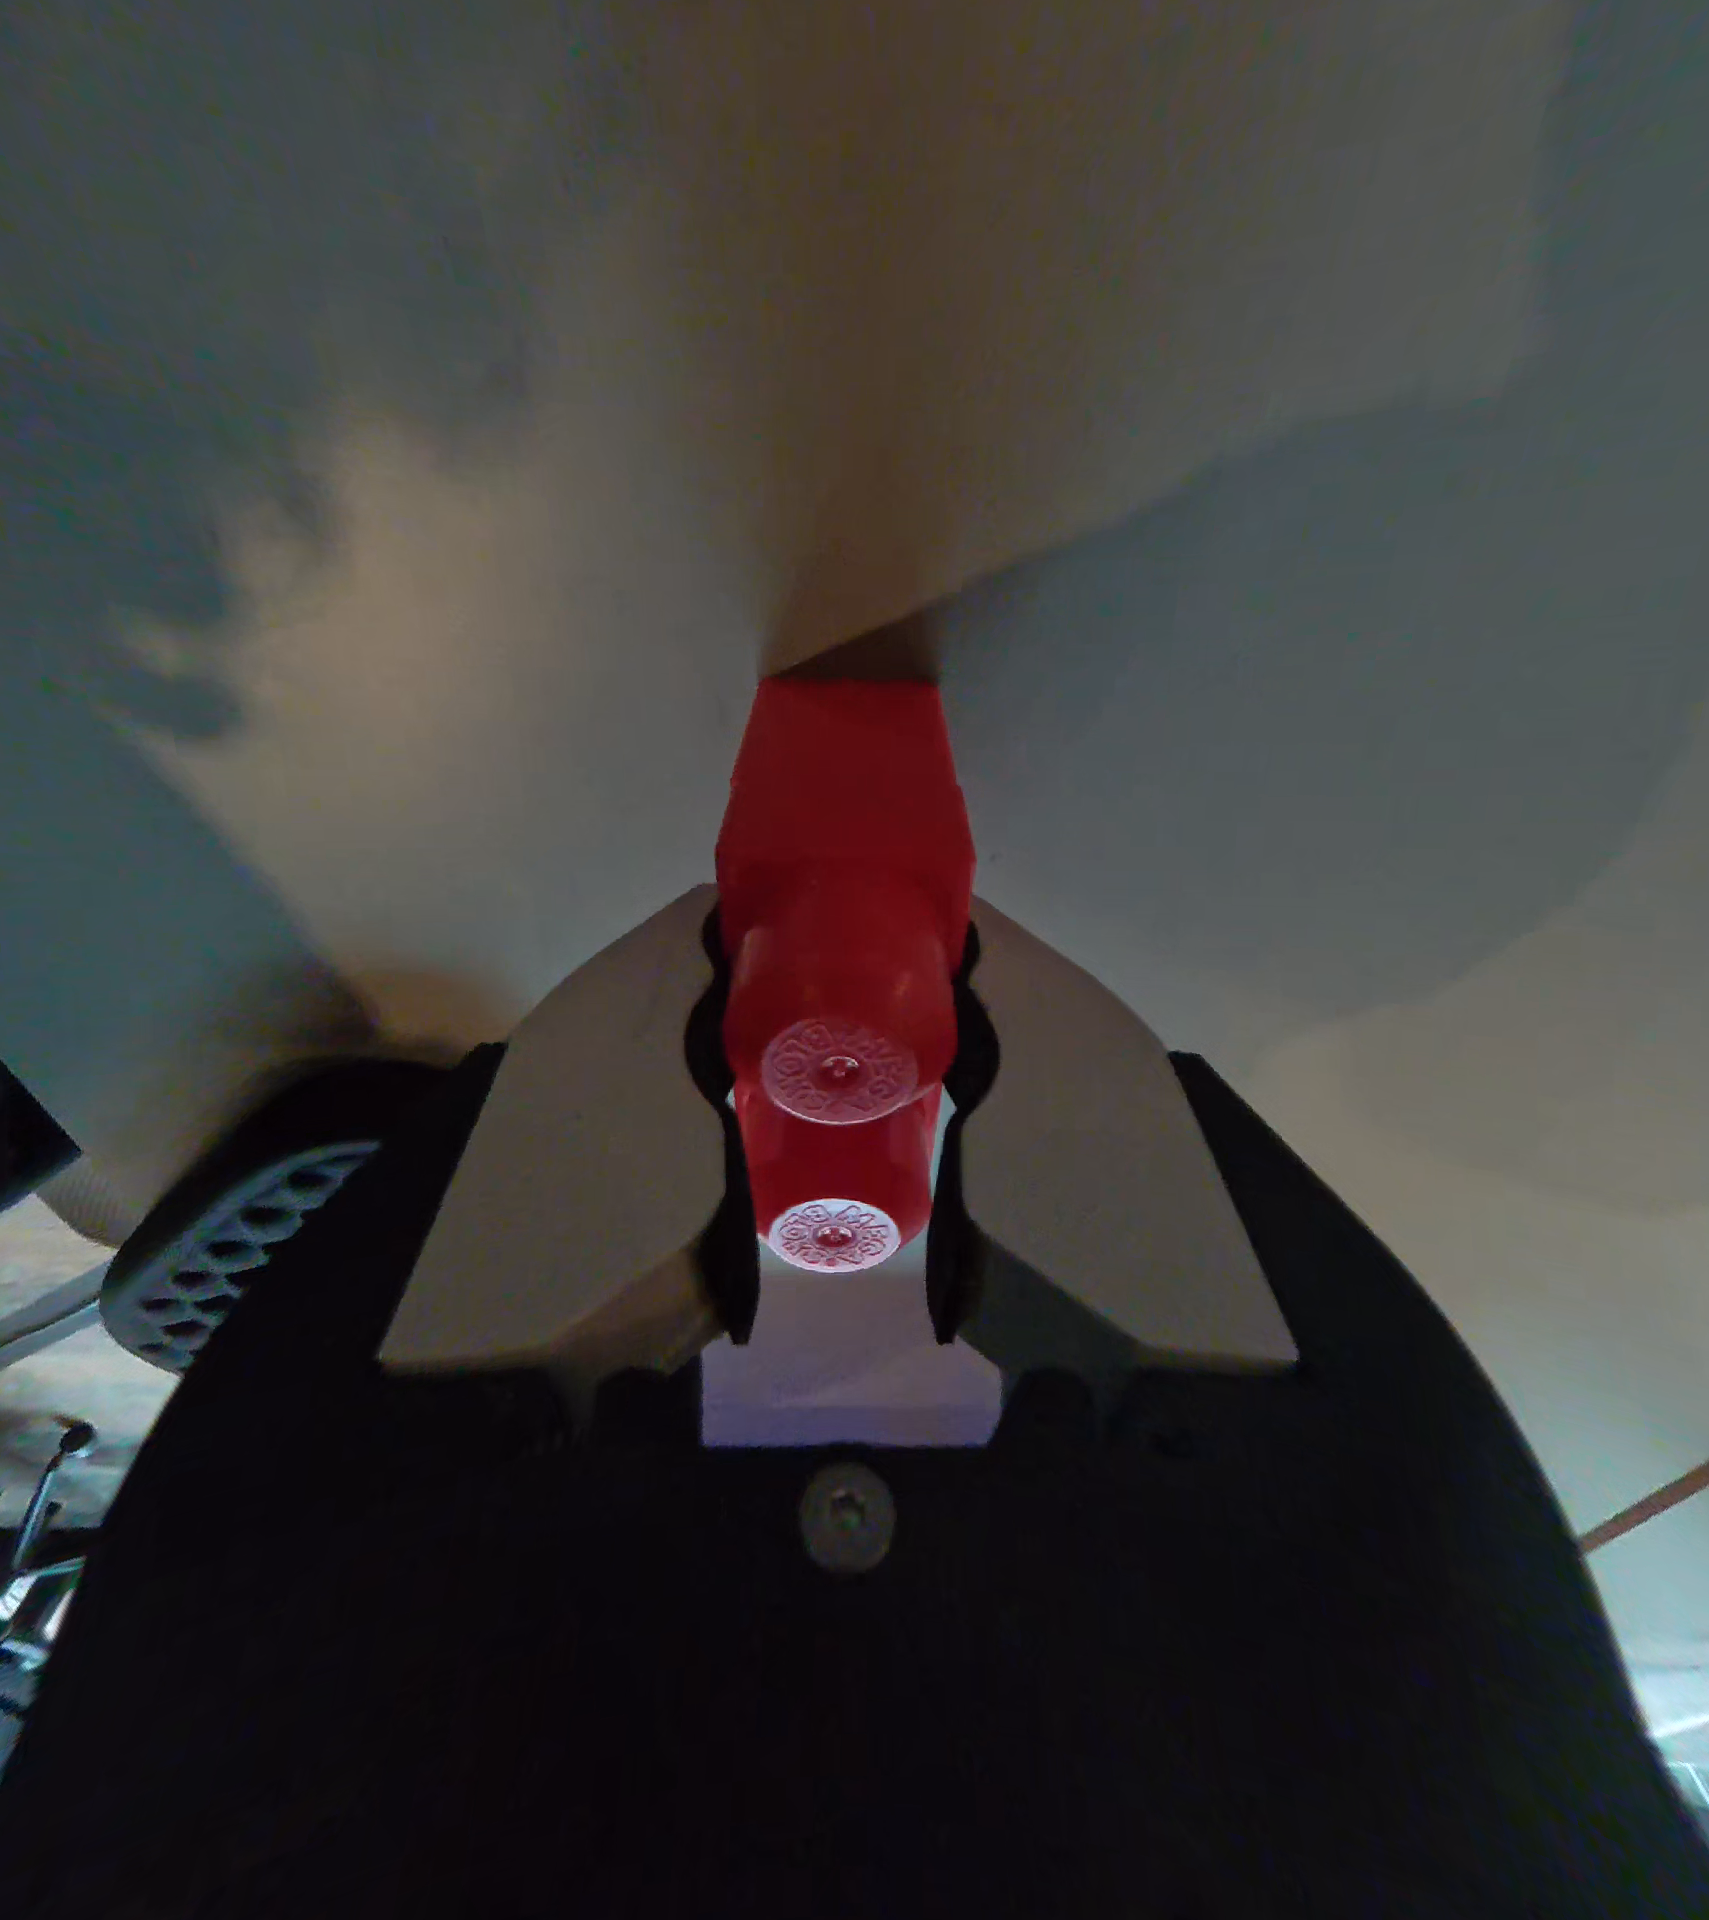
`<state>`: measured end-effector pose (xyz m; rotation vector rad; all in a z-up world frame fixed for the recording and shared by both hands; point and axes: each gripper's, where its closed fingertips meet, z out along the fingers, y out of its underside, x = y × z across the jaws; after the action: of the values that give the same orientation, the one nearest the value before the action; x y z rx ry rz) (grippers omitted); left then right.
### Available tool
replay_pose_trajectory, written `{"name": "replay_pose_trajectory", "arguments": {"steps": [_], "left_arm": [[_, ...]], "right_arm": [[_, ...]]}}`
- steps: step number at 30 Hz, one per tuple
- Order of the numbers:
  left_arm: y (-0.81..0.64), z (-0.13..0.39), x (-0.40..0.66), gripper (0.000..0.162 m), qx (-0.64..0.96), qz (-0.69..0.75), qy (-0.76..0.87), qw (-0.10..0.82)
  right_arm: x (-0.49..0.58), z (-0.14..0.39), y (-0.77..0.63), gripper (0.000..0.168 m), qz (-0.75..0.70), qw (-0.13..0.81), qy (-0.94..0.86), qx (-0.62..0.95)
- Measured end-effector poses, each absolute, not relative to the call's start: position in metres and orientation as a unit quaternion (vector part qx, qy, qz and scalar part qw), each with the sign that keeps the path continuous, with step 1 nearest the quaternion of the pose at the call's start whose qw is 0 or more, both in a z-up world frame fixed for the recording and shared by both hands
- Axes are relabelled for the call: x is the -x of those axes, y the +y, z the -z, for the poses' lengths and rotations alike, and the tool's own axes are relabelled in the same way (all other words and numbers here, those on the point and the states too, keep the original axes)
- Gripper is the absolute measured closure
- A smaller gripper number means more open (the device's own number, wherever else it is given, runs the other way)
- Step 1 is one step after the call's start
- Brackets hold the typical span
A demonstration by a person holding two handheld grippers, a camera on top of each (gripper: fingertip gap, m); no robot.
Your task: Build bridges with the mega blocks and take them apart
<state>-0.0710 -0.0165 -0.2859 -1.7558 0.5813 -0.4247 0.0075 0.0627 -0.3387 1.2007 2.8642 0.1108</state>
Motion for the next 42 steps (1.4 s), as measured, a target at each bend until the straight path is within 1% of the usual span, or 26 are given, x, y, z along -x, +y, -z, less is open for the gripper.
{"name": "replay_pose_trajectory", "arguments": {"steps": [8, 14, 21, 26, 30, 34, 42], "left_arm": [[-0.017, 0.288, 0.069, 0.076, 0.753, 0.169, 0.26, 0.58], [-0.017, 0.288, 0.069, 0.076, 0.752, 0.166, 0.261, 0.582], [-0.017, 0.287, 0.069, 0.077, 0.751, 0.164, 0.259, 0.585], [-0.017, 0.288, 0.069, 0.076, 0.752, 0.161, 0.26, 0.583], [-0.017, 0.287, 0.069, 0.077, 0.752, 0.162, 0.259, 0.584], [-0.017, 0.287, 0.07, 0.077, 0.751, 0.162, 0.255, 0.587], [-0.018, 0.287, 0.07, 0.077, 0.751, 0.164, 0.257, 0.585]], "right_arm": [[-0.011, 0.332, 0.059, 0.133, -0.042, 0.02, 0.926, -0.374], [-0.024, 0.275, 0.075, 0.132, -0.025, -0.007, 0.913, -0.406], [-0.087, 0.214, 0.165, 0.132, -0.059, -0.025, 0.839, -0.54], [-0.163, 0.192, 0.251, 0.132, -0.086, -0.026, 0.741, -0.666], [-0.226, 0.197, 0.303, 0.132, -0.084, -0.015, 0.656, -0.75], [-0.274, 0.217, 0.338, 0.132, -0.067, -0.001, 0.58, -0.812], [-0.32, 0.271, 0.376, 0.132, -0.059, 0.023, 0.495, -0.867]]}}
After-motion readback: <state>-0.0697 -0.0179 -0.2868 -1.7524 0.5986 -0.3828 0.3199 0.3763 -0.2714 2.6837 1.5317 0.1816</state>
